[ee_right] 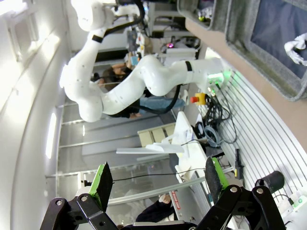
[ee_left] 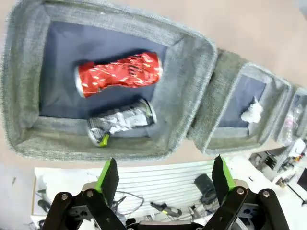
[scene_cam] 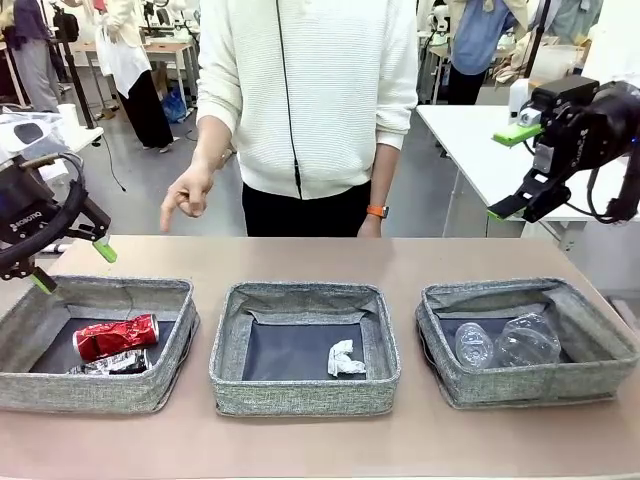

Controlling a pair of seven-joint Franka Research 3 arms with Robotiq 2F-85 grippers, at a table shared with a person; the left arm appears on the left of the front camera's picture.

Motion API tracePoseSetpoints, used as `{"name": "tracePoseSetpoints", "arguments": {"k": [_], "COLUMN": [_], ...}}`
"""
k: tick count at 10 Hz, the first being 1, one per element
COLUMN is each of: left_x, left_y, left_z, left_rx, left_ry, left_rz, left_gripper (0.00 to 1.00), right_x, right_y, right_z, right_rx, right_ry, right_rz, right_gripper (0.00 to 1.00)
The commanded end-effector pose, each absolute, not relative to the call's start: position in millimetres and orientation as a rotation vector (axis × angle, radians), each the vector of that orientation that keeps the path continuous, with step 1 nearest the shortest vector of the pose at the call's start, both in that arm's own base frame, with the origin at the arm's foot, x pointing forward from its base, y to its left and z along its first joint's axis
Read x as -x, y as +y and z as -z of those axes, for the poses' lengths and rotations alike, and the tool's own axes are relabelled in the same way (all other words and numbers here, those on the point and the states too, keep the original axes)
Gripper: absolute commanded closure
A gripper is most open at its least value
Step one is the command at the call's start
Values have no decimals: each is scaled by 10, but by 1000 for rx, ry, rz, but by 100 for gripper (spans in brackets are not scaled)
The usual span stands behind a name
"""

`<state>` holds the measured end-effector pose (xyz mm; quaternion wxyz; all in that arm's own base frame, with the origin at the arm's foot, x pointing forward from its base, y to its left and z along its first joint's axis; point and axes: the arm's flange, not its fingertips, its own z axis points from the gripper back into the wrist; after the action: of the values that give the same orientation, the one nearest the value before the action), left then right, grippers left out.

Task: Sort the waste into the appropriate baskets.
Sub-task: Place the picked waste into the Fabric basket indicated by the person.

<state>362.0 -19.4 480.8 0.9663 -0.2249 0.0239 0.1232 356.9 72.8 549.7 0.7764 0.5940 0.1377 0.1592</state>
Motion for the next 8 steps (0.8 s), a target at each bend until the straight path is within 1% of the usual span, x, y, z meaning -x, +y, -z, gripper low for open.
{"name": "tracePoseSetpoints", "arguments": {"k": [1, 2, 3, 4, 6, 7, 8], "left_x": [-3491, -3403, -3344, -3305, -3242, -3206, -3180], "left_y": [-153, -87, 26, 99, 112, 102, 111], "left_z": [-4973, -5130, -5256, -5327, -5426, -5468, -5496], "left_rx": [732, 1038, 1282, 1437, 1522, 1538, 1545], "left_ry": [90, 126, 105, 84, 51, 18, -8], "left_rz": [-61, 147, 278, 321, 239, 148, 129], "left_gripper": [0, 0, 0, 0, 0, 0, 0], "right_x": [-3569, -3569, -3569, -3569, -3569, -3569, -3569], "right_y": [752, 752, 752, 752, 752, 752, 752], "right_z": [-5503, -5503, -5503, -5503, -5503, -5503, -5503], "right_rx": [-1305, -1305, -1305, -1305, -1305, -1305, -1305], "right_ry": [273, 273, 273, 273, 273, 273, 273], "right_rz": [-340, -340, -340, -340, -340, -340, -340], "right_gripper": [0, 0, 0, 0, 0, 0, 0]}}
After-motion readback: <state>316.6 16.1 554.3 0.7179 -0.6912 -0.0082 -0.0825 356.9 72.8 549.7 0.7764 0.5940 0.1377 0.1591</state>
